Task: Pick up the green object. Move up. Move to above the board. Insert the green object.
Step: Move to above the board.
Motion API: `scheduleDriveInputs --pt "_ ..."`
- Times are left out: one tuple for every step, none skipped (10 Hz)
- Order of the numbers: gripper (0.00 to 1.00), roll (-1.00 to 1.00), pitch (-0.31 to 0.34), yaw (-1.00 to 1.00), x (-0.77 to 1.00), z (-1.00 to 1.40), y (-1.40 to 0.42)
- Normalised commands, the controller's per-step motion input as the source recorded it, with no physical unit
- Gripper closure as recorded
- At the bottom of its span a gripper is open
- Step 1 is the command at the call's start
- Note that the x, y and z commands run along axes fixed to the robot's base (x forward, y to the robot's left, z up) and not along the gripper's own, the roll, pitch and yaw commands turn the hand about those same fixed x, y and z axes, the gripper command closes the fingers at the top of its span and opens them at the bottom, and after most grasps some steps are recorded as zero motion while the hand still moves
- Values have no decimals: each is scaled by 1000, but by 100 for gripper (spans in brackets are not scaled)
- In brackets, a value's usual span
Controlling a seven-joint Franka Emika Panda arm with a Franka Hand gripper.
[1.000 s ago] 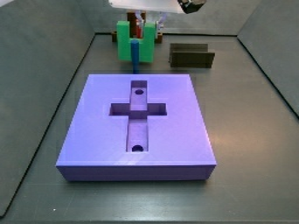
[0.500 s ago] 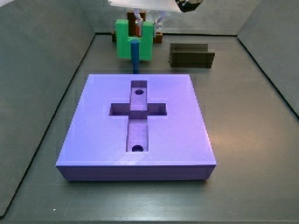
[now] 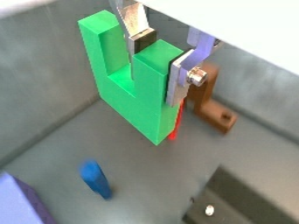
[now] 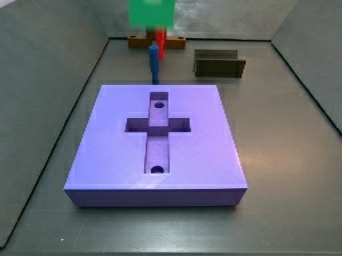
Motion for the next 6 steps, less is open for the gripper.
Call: scheduleDriveInputs --pt "100 -52 20 -15 42 1400 15" --pt "100 -65 60 -11 52 852 9" --pt "100 -67 59 -8 34 371 6" --pt "100 -60 42 -8 38 212 10" --pt "100 28 52 73 -33 234 -1400" --pt "100 58 53 73 -43 205 -1400"
